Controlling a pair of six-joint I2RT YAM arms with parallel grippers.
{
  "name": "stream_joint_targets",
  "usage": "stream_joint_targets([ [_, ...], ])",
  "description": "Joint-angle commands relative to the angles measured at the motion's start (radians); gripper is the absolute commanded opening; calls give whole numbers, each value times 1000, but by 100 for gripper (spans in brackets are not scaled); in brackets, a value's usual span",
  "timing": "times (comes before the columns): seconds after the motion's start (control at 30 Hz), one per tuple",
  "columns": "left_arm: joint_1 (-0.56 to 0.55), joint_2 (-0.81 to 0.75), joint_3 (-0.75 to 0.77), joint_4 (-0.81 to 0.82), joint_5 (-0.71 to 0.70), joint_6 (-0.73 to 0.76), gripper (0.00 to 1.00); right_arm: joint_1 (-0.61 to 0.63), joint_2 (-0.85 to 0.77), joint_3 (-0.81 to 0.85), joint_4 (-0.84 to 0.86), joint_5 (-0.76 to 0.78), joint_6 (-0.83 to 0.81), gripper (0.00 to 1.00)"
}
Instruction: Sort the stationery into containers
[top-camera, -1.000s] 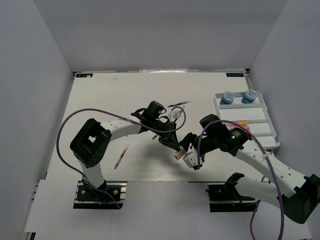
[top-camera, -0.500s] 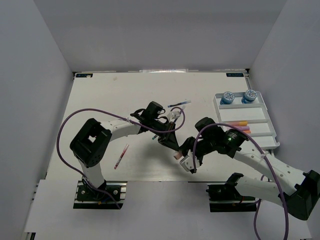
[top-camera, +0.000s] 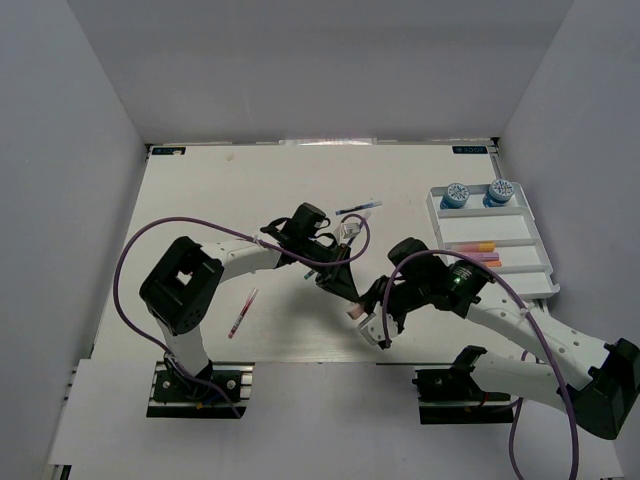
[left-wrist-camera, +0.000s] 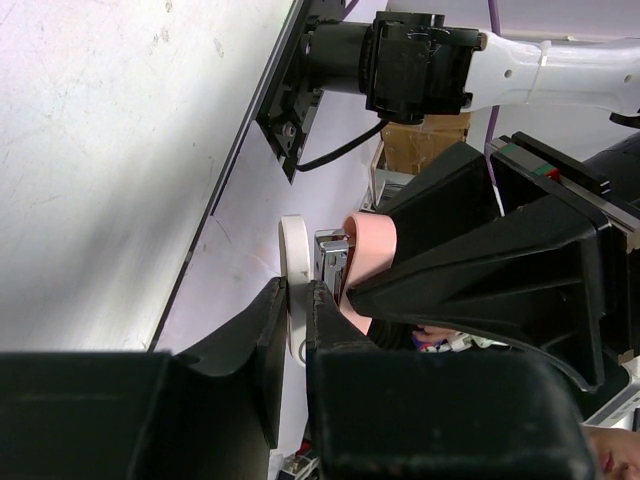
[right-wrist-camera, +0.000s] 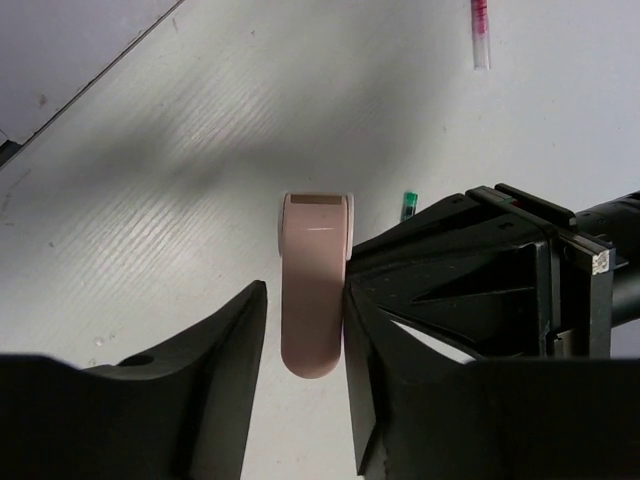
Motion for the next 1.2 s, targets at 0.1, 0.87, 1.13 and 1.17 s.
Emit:
stream_joint_targets([
  [0.1,7,-15,-11,23,36,3,0,10,9,-5,29,9,24,31],
  [0.87,237,-81,79,-77,-74,109,98,-13,-35,-32,35,205,235,0],
  [1.13,487,-17,144,-92,-36,152,98,-187,189,162,66,188,308,0],
  [1.17,487,-23,129,-88,-34,163,98,-206,221,175,65,187,292,0],
])
